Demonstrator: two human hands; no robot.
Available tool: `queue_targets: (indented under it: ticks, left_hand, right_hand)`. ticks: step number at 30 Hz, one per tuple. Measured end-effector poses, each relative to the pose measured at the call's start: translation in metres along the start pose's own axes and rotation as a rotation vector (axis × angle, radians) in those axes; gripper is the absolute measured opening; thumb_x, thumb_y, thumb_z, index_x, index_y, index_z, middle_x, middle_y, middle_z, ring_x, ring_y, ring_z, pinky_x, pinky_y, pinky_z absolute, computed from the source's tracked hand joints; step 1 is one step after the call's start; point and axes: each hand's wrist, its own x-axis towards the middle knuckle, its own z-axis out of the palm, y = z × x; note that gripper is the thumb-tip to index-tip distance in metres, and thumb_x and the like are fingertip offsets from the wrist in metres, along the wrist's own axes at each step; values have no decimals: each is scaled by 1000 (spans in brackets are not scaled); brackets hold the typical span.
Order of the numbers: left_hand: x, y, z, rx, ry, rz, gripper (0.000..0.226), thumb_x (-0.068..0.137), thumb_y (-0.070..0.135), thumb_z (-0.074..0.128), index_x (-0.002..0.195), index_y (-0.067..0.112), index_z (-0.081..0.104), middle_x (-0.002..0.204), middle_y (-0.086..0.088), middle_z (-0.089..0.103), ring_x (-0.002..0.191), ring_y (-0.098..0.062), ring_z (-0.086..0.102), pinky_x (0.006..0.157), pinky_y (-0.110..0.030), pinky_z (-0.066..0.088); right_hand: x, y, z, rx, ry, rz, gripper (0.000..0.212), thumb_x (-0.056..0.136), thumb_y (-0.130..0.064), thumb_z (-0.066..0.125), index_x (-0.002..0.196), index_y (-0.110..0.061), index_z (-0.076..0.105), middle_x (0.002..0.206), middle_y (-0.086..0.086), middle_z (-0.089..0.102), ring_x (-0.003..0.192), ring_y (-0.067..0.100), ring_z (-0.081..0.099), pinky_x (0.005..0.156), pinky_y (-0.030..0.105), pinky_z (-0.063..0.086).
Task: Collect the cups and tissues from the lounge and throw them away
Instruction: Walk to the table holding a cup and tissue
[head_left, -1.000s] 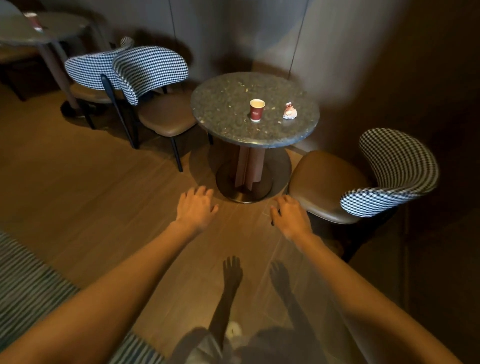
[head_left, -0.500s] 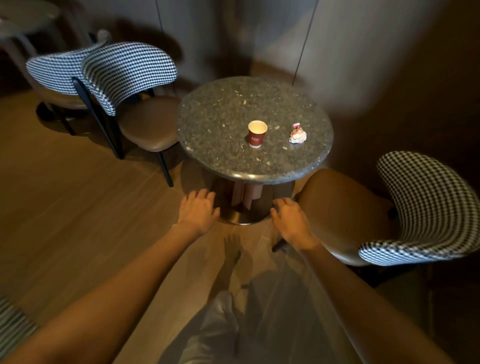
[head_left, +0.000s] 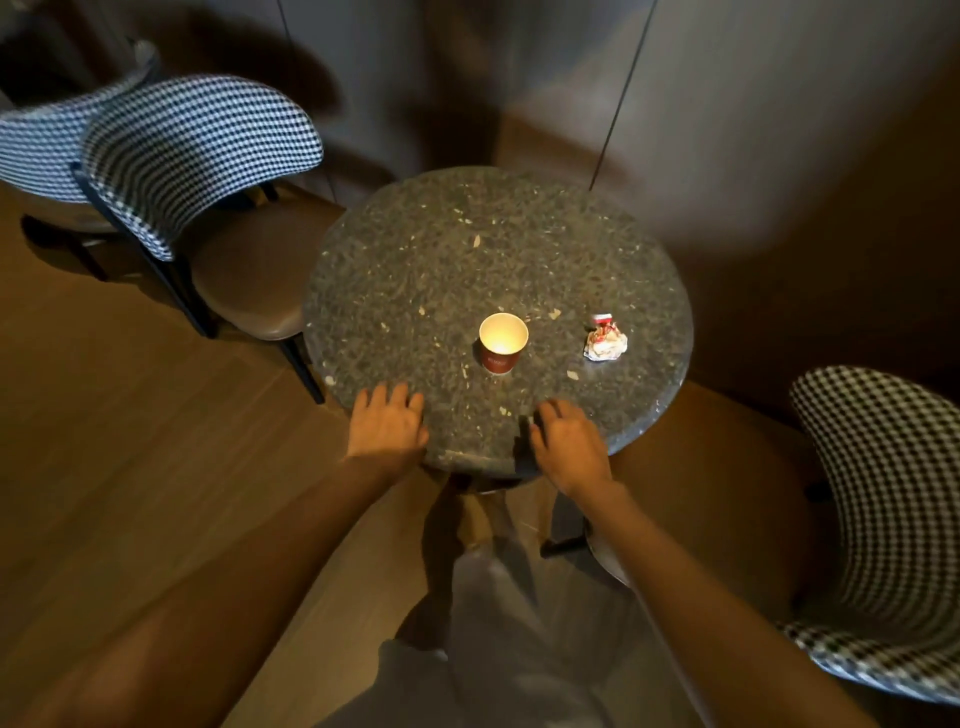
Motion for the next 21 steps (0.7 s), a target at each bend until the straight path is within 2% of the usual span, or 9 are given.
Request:
queue_targets:
  ticks: [3,6,8,12,14,18,19,21]
  left_hand:
    - [37,0,-4,-31,28,5,43,94,37,42,131,14,45,134,-9,48,124,-28,42,106,-40,31]
    - [63,-3,-8,-55,42,-25,44,95,38,42,133,16,45,135,-7,48,126,-26,43,106,-39,32]
    - [75,-5,-9,-83,7,-28,46,95,39,43,135,17,41,138,-8,45,128,-27,40,108,-40,29]
    - [99,-11,-4,-98,-21,-24,52,95,40,40,141,17,35,145,-8,38,134,-27,34,112,-41,24]
    - [111,-17,-1,-109,-43,-15,53,95,40,41,142,17,34,147,-8,36,136,-27,31,113,-42,22]
    - [133,-29,0,-106,-67,9,53,95,40,43,142,17,35,144,-8,39,134,-28,33,110,-41,25]
    - [137,-32,1,-105,-66,23,53,95,40,42,142,16,36,144,-9,39,133,-28,34,110,-41,26]
    - [146,-38,1,-105,-77,57,52,95,40,41,141,16,36,143,-9,40,132,-28,35,109,-41,27]
  right_hand:
    - [40,13,-6,46,29,9,37,97,-29,47,127,-8,48,129,12,50,118,30,47,98,39,42]
    - [71,22,-5,67,16,-18,49,94,-35,54,135,-11,43,134,11,47,122,30,46,99,40,43]
    - [87,24,-3,173,6,-22,61,88,-36,64,138,-13,39,137,11,45,125,29,45,100,39,41]
    - [111,15,12,585,31,69,83,69,-27,83,139,-14,40,136,11,49,126,25,46,97,26,35]
    - [118,5,26,692,89,85,87,61,-19,88,136,-9,44,132,12,54,122,25,51,95,22,37]
    - [131,-15,42,812,251,182,90,56,-15,92,133,-5,47,126,3,56,117,9,49,93,1,32]
    - [134,-20,43,834,288,231,88,56,-15,92,131,-5,48,126,3,57,116,11,52,93,4,33]
    - [137,-29,45,839,354,305,81,60,-16,90,129,-3,51,125,11,60,116,23,57,94,17,40]
